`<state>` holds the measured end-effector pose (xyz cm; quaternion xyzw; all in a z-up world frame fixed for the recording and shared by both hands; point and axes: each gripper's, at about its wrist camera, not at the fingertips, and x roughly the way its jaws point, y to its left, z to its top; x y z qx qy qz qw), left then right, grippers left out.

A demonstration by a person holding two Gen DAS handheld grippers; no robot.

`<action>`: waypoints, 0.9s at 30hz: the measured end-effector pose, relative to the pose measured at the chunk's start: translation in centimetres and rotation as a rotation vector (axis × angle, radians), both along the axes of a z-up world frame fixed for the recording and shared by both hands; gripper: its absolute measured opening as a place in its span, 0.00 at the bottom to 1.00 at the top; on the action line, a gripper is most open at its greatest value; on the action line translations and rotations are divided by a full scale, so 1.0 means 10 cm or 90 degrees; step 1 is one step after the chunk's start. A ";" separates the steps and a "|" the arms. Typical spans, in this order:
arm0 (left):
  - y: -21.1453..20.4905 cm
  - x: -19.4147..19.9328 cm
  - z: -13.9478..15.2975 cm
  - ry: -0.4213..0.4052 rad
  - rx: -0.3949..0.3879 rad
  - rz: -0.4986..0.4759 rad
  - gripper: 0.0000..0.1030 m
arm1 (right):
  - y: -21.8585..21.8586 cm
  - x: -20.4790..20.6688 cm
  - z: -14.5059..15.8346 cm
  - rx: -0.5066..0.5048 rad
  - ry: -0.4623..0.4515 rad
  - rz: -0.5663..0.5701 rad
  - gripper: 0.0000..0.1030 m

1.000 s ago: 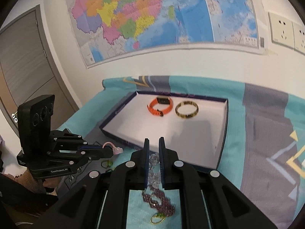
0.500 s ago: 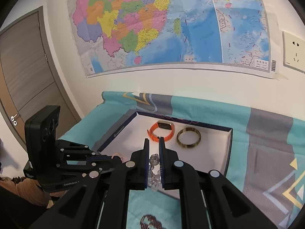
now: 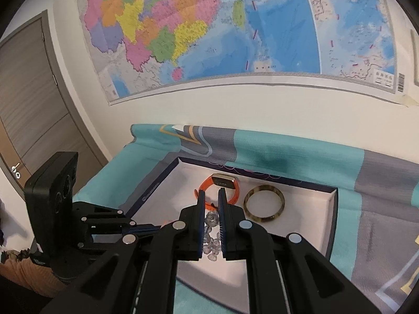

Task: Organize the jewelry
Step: 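Carry the pink ring with the left tool into the box while the right tool releases the crystal bracelet there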

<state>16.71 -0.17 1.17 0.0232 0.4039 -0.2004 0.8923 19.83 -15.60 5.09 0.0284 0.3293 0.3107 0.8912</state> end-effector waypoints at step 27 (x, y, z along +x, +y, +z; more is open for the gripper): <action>-0.03 0.45 -0.20 0.045 0.058 0.015 0.04 | -0.02 0.50 -0.53 -0.024 0.076 -0.033 0.08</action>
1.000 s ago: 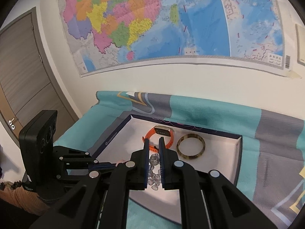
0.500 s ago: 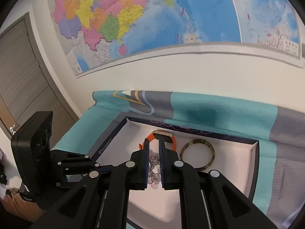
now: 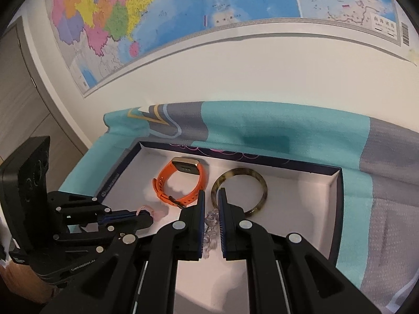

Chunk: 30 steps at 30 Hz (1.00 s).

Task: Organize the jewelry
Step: 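Carry the pink ring with the left tool into the box while the right tool releases the crystal bracelet there, then withdraw both open tools from the box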

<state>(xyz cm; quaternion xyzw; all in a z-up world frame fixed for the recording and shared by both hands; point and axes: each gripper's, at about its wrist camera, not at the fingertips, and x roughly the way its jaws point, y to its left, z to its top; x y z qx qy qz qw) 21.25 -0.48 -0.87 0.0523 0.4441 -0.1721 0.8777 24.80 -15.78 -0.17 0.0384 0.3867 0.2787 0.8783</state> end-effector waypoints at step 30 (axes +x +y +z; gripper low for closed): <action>0.21 -0.27 0.33 -0.054 -0.025 0.042 0.43 | -0.09 -0.27 0.13 0.027 -0.008 0.013 0.29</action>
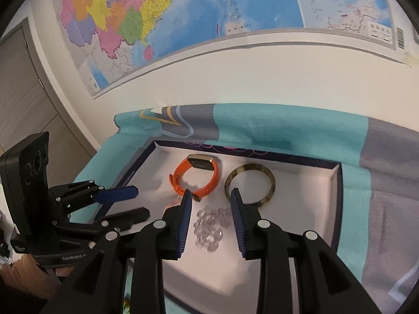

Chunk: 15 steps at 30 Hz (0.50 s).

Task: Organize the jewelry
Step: 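Withdraw both open tools from the box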

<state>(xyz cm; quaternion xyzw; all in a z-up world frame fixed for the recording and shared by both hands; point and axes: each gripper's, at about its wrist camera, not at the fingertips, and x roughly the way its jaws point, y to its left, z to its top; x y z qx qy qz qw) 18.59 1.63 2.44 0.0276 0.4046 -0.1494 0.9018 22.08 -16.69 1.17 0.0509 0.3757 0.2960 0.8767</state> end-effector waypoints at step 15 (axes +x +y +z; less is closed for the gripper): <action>0.06 -0.81 0.15 -0.054 -0.033 -0.019 0.49 | -0.28 -1.03 0.01 -0.056 -0.036 0.038 0.35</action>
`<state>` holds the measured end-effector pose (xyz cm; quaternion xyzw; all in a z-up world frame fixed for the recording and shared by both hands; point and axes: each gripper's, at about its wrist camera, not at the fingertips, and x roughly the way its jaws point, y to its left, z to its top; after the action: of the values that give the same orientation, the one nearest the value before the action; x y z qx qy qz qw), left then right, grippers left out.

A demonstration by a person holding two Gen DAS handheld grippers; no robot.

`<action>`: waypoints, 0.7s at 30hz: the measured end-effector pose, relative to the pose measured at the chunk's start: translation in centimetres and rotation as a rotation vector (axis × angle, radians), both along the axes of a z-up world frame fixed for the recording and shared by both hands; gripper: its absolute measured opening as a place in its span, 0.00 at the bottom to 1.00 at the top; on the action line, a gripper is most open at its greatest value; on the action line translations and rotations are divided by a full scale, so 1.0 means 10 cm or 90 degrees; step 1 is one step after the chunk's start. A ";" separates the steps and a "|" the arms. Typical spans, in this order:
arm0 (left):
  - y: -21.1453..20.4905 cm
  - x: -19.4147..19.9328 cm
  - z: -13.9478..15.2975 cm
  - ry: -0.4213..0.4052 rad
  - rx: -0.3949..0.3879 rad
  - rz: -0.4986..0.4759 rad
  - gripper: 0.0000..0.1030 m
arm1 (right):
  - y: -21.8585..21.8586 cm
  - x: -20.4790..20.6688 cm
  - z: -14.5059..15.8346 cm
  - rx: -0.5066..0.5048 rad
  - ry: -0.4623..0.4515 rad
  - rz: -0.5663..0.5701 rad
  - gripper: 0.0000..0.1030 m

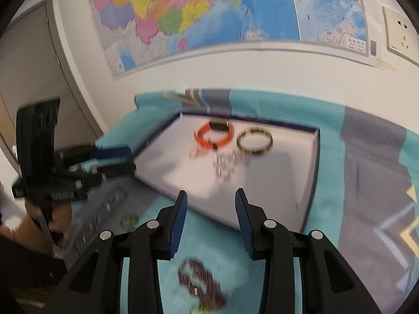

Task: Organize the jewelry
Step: 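Withdraw both open tools from the box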

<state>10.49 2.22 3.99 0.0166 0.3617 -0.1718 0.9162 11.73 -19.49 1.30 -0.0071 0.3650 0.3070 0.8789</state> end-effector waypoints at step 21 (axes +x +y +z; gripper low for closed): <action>0.03 -0.52 -0.31 0.042 -0.007 0.003 0.54 | -0.29 -0.55 -0.51 -0.013 0.077 -0.035 0.33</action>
<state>5.26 2.48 0.88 0.0047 0.3906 -0.1723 0.9043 6.24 -22.43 -3.82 0.0123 0.4208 0.2790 0.8631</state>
